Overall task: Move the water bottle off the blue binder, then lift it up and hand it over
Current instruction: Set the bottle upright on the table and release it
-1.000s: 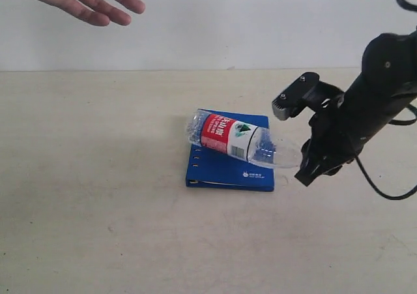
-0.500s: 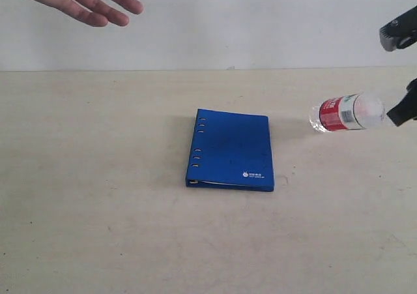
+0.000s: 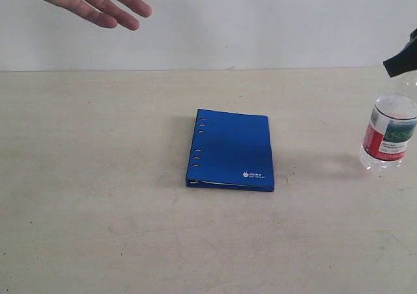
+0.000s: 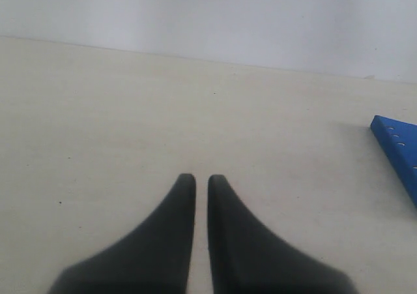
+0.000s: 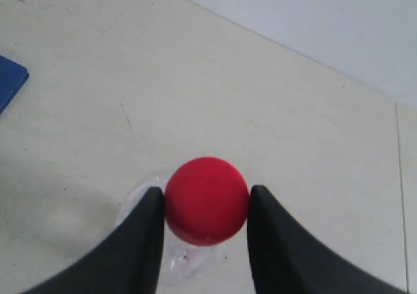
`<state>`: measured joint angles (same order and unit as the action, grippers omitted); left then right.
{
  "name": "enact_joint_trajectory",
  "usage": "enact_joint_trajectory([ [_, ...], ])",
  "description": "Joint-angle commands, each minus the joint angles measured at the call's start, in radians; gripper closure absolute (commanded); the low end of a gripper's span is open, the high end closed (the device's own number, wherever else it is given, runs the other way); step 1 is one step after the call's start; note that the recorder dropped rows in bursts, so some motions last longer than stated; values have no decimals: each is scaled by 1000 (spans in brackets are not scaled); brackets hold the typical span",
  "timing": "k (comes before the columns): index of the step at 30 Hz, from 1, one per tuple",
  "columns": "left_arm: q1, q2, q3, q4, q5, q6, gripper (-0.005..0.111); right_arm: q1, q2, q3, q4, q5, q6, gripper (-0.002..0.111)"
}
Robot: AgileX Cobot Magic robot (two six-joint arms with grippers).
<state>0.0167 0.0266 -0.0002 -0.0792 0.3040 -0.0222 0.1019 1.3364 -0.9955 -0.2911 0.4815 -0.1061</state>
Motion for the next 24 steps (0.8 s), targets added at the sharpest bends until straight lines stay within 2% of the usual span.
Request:
enact_joint_trajectory([
  [1,2,-1,0,-7,-12,-7,100,-3,23,-6,-5,-13,2,108],
  [11,2,-1,0,-7,-12,-7,100,-3,56,-6,-1,-3,4,108],
  [13,2,-1,0,-7,-12,-7,100,-3,56,-6,-1,-5,4,102],
  [15,2,-1,0,-7,-12,-7,100,-3,56,-6,6,-5,6,87],
  [20,2,-1,0,-7,-12,-7,100,-3,56,-6,8,-3,26,33],
  [22,2,-1,0,-7,-12,-7,100,-3,56,-6,8,1,28,21],
  [24,2,-1,0,-7,-12,-7,100,-3,52,-6,8,-1,30,16],
])
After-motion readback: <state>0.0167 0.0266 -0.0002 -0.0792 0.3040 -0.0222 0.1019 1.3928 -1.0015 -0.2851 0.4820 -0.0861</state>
